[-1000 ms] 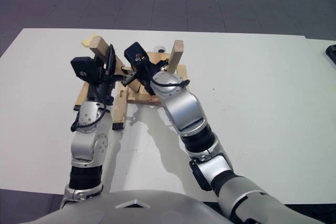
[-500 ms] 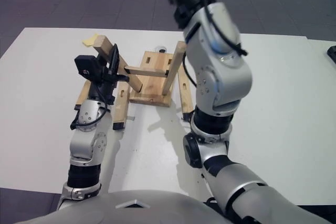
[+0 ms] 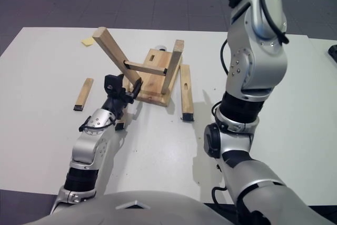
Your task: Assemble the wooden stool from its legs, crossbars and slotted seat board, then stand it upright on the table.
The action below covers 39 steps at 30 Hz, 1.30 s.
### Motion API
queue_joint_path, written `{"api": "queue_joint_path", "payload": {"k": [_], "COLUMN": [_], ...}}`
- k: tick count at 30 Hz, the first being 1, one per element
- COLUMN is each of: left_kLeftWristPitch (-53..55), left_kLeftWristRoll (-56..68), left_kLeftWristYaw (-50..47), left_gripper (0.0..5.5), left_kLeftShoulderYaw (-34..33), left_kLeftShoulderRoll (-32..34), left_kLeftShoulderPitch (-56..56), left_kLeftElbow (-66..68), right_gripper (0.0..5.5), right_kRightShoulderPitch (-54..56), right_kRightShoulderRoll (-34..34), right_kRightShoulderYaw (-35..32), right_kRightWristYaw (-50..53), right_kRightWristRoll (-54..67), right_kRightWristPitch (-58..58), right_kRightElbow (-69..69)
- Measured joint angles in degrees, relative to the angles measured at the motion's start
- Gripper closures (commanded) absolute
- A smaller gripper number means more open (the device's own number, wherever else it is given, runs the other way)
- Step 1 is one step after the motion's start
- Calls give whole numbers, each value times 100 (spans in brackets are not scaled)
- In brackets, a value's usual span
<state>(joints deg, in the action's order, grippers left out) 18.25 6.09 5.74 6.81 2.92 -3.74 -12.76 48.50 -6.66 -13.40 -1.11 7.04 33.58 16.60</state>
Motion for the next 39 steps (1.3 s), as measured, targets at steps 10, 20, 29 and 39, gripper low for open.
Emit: {"api": "queue_joint_path", "payload": {"k": [10,20,29,39], "left_kLeftWristPitch": [-615,-928,-904,-726], "left_kLeftWristRoll": [-23,93,87,549], "left_kLeftWristYaw": [802,1876,1959,1421], "left_gripper": [10,10,10,10], "left_kLeftShoulderYaw": [-132,272,456,-131], "left_kLeftShoulderRoll": [465,684,677,396], "left_kLeftShoulderPitch": [-432,-644,-621,-830], "left_kLeftElbow": [568,559,245,-459], "right_gripper": [93,11,11,11], "right_kRightShoulderPitch": [-229,-349,-437,-741], "right_kRightShoulderRoll": [-110,-214,-273,-274], "right_kRightShoulderYaw": [56,-32,-26,84], "right_kRightWristYaw": [30,114,119,90], "right_kRightWristRoll": [4,109,127,146], "right_kRightWristPitch": [-160,-198,-249,-195], "right_kRightElbow": [-36,-386,-488,-633]}}
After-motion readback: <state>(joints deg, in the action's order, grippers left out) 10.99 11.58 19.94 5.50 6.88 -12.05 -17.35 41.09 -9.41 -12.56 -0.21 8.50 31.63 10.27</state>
